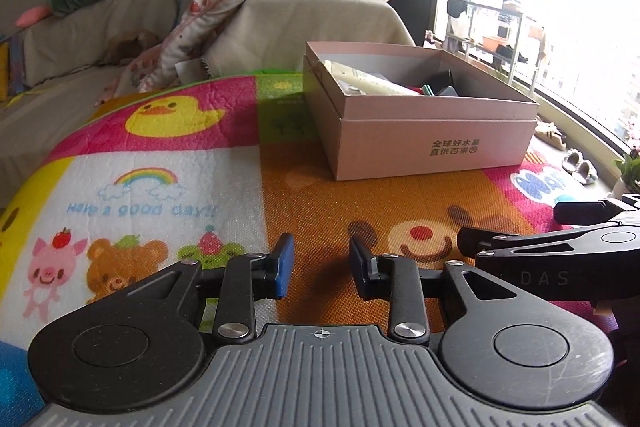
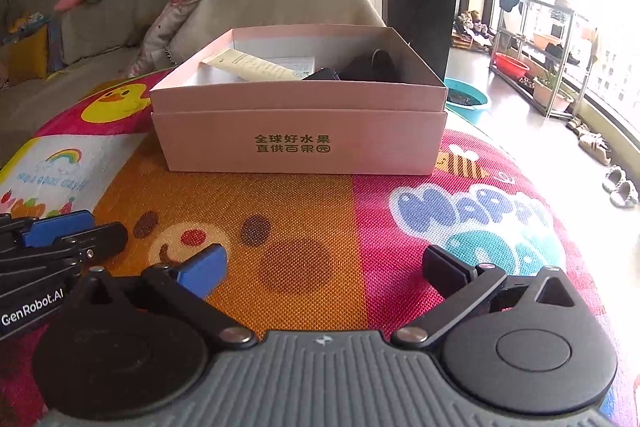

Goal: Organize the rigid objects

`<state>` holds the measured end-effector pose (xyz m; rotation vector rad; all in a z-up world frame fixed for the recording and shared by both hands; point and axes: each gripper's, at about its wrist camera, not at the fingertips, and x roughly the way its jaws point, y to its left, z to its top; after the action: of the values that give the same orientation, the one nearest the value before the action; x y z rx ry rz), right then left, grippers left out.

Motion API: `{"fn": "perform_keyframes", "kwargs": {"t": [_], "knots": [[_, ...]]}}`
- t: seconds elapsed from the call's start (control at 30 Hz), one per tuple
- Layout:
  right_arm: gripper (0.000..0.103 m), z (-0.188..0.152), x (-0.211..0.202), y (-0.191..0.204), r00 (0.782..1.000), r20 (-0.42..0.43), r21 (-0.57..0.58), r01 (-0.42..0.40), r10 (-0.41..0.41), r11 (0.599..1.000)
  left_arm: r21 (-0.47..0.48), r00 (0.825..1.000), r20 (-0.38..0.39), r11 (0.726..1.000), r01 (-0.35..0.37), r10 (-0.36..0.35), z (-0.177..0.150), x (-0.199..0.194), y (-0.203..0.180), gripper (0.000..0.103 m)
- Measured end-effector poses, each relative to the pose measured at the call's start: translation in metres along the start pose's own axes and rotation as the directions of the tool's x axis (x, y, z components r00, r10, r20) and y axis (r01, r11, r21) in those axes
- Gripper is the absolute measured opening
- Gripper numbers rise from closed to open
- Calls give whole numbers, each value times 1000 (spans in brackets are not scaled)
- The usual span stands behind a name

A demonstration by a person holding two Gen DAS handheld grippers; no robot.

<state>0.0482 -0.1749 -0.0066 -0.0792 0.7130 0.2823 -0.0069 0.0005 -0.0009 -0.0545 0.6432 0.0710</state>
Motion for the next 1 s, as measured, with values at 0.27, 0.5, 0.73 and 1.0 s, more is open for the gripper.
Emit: {"fn": "perform_keyframes", "kwargs": {"t": [0.27,0.5,0.73,1.0], "knots": [[103,-2,0,-2,1000,8,11,-4,4,1000,7,1000,2,1000,-2,2,0,0,-2,33],[103,-2,0,-1,1000,8,10,-4,4,1000,8,1000,4,1000,10,-10,-1,-2,-4,33],[103,-2,0,-1,1000,8,10,-2,2,1000,3,1000,4,1000,12,-12,-1,-1,-4,34],[103,-2,0,-1,1000,8,9,-2,2,1000,-22,1000,4,999,25,-25,-1,0,-1,35]]}}
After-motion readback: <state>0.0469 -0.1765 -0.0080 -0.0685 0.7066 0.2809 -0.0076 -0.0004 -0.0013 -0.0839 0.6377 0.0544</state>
